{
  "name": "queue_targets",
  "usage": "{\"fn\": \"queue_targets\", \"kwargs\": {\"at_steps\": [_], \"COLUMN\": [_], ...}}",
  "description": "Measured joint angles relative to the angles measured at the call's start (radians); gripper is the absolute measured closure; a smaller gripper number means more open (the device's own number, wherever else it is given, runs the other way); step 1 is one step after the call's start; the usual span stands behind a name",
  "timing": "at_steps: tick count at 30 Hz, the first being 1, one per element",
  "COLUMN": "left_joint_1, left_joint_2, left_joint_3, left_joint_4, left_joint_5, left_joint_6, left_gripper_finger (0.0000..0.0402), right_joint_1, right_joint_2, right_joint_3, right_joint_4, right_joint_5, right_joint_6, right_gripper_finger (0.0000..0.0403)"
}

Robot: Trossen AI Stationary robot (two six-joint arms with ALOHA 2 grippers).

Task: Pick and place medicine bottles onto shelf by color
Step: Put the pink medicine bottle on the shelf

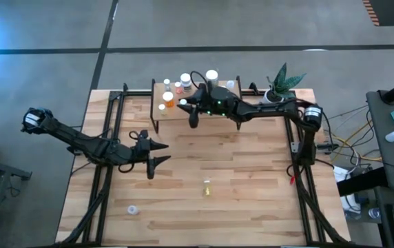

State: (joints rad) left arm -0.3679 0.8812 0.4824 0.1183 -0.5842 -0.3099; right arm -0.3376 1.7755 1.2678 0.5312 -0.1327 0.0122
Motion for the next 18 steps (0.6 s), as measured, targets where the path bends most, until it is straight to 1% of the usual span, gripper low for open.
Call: {"fn": "queue_targets", "kwargs": {"at_steps": [8, 10, 15, 18], "left_joint_1": [0.0, 0.0, 0.0, 0.0], "left_joint_2": [-0.005, -0.005, -0.005, -0.005], "left_joint_3": [0.0, 0.0, 0.0, 0.0], "left_joint_4": [0.001, 0.002, 0.003, 0.004], "left_joint_5": [0.0, 0.0, 0.001, 0.003], "left_joint_6": [0.0, 0.0, -0.001, -0.001], "left_gripper_finger": [0.021, 0.021, 0.021, 0.021], "right_joint_1": [-0.008, -0.011, -0.029, -0.031], "right_joint_2": [0.096, 0.113, 0.12, 0.119], "right_joint_3": [0.084, 0.101, 0.105, 0.105], "right_joint_4": [-0.004, -0.006, -0.031, -0.062], "right_joint_5": [0.005, 0.022, 0.036, 0.065], "right_joint_6": [-0.024, -0.031, -0.034, -0.042], "right_gripper_finger": [0.0294, 0.0293, 0.0294, 0.0293]}}
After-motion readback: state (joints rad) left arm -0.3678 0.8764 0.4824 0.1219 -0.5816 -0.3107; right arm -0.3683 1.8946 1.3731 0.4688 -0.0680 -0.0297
